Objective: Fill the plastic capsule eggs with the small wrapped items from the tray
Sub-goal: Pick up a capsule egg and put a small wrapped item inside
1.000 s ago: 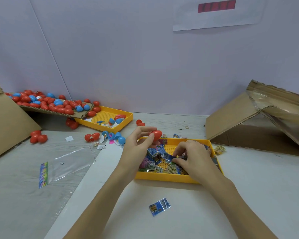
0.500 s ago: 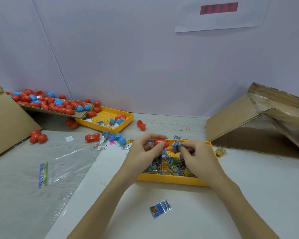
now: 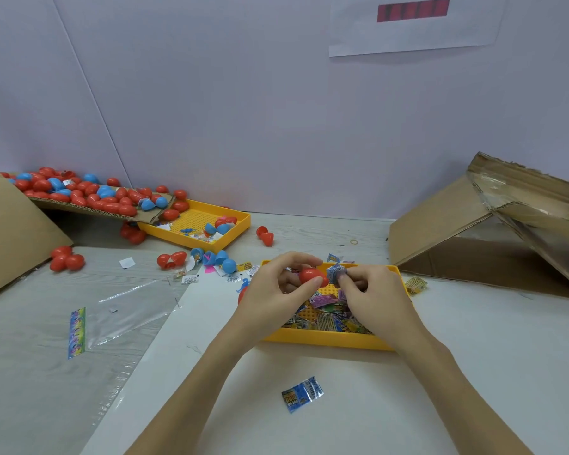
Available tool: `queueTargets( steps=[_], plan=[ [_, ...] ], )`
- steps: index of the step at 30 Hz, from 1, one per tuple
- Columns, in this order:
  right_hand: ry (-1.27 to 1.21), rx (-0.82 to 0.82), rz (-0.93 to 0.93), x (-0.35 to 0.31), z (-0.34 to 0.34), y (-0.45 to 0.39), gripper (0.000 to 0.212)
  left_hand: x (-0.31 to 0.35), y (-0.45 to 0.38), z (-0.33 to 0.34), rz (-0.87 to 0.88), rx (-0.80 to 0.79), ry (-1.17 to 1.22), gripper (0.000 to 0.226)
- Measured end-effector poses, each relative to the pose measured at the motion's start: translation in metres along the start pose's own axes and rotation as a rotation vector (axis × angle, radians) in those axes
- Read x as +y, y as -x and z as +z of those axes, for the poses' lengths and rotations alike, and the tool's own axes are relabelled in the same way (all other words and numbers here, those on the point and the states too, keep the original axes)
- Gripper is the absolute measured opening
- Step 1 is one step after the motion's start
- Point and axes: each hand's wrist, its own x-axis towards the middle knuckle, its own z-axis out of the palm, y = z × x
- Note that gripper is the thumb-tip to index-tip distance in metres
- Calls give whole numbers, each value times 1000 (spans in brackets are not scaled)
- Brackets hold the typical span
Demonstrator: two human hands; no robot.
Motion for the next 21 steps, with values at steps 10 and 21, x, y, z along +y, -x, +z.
queueTargets(
  steps=[10, 21],
  plan=[
    [-16, -167, -55, -4, -2, 1, 41, 1, 0, 0, -5, 74, -8, 18],
    [99, -246, -118, 0, 4, 3, 34, -7, 0, 1, 79, 44, -229, 18]
  ],
)
